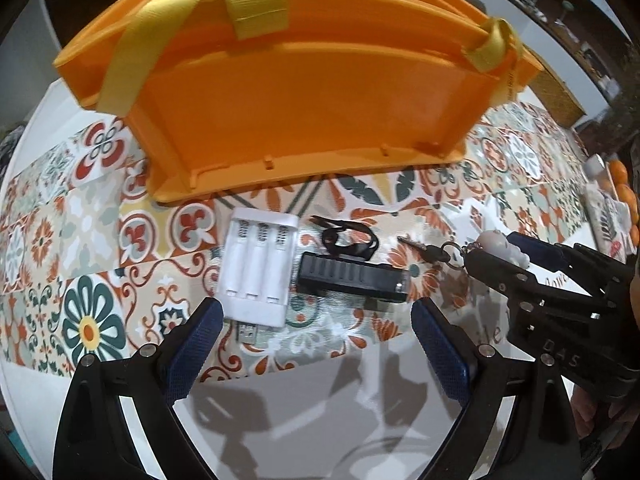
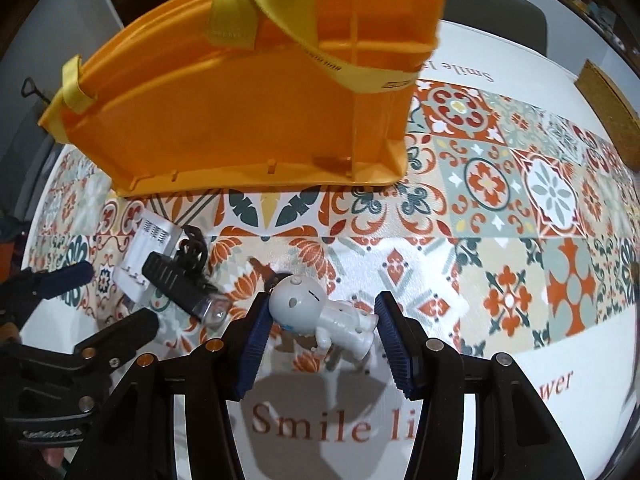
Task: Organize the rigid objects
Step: 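Close the right tool on the white figurine while the left tool grasps the black flashlight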
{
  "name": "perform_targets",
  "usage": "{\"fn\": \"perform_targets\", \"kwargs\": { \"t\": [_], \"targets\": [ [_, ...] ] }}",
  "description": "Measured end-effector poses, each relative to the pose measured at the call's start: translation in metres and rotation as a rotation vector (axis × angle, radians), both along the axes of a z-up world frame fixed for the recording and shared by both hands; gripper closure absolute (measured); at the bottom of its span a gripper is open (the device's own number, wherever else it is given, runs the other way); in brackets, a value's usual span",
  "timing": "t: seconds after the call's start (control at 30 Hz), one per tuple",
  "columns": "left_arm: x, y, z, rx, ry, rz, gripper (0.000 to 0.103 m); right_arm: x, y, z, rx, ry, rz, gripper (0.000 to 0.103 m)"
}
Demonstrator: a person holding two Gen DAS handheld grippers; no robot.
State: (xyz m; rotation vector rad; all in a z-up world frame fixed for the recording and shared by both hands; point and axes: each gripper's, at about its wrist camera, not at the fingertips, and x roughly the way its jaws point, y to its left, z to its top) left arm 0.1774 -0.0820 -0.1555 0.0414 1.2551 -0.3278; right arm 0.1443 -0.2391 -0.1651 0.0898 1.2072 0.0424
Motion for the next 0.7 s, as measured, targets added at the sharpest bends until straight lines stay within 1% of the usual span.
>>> {"fn": "perform_targets", "kwargs": {
  "t": [0.1,0.27,0.4,0.47,0.53,0.7],
  "targets": [
    [0.001,-0.007,0.0,-0.021,0.012,-0.038,0.007,-0.012,-0.006,0.006,0.017,-0.01,-0.02,0.05],
    [0.004,-0.021,-0.001,-0.02,-0.016,-0.111,0.007,-0.024,-0.021,0.013,0.041,-0.006,-0.055,0.05],
    [0.007,-0.025,-0.007,-0.016,-0.017,-0.143,0.013,-0.027,-0.028,0.014,0.06,-0.004,-0.079,0.05],
    [0.009,-0.024,-0.01,-0.024,-0.008,-0.151,0.017,-0.028,-0.027,0.013,0.071,-0.007,-0.086,0.05],
    [0.011,-0.026,-0.013,-0.014,0.0,-0.156,0.022,-0.029,-0.028,0.013,0.077,-0.012,-0.094,0.05],
    [0.012,-0.032,-0.018,0.009,0.004,-0.18,0.025,-0.03,-0.029,0.012,0.099,-0.015,-0.101,0.05]
  ]
}}
